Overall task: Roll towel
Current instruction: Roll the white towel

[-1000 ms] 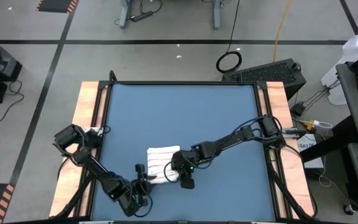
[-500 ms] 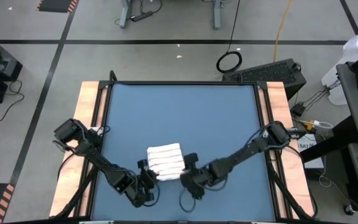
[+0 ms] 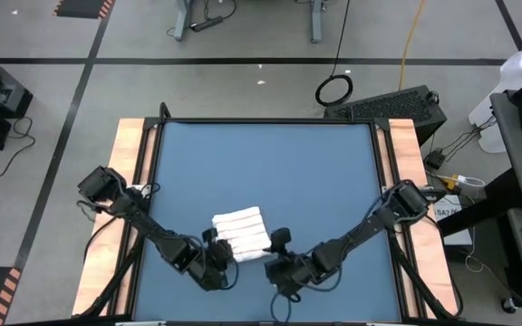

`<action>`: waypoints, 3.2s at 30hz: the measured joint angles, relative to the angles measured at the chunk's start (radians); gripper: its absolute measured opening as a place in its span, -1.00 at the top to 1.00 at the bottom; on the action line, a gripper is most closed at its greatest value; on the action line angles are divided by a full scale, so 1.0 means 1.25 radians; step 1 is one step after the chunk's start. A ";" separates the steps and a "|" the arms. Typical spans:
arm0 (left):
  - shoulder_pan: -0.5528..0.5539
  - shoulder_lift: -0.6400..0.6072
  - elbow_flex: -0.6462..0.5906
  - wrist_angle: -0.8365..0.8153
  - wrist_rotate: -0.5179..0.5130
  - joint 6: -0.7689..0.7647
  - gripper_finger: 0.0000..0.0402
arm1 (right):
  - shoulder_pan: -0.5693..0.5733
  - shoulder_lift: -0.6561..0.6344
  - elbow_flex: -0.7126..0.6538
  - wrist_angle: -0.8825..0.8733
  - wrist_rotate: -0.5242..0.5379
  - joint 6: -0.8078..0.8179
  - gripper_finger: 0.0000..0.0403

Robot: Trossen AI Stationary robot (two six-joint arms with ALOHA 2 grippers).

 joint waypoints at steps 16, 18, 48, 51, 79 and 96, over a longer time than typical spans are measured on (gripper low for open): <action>0.007 0.001 -0.001 -0.004 0.007 0.002 0.61 | -0.100 0.047 0.002 -0.002 -0.181 0.034 -0.04; 0.007 0.002 -0.001 -0.002 -0.008 0.001 0.54 | -0.111 0.047 0.002 -0.003 -0.213 0.038 -0.04; -0.152 0.004 -0.003 0.104 -0.388 0.167 -0.32 | -0.260 0.056 0.004 -0.002 -0.570 0.139 0.45; -0.148 0.030 -0.003 0.102 -0.409 0.167 -0.32 | -0.275 0.056 0.004 -0.001 -0.611 0.160 0.47; -0.090 0.102 -0.046 0.097 -0.388 0.003 0.03 | -0.314 0.055 0.002 -0.001 -0.722 0.145 0.43; -0.088 0.024 -0.048 0.077 -0.216 -0.056 0.26 | -0.119 -0.027 -0.002 -0.070 -0.257 -0.024 -0.01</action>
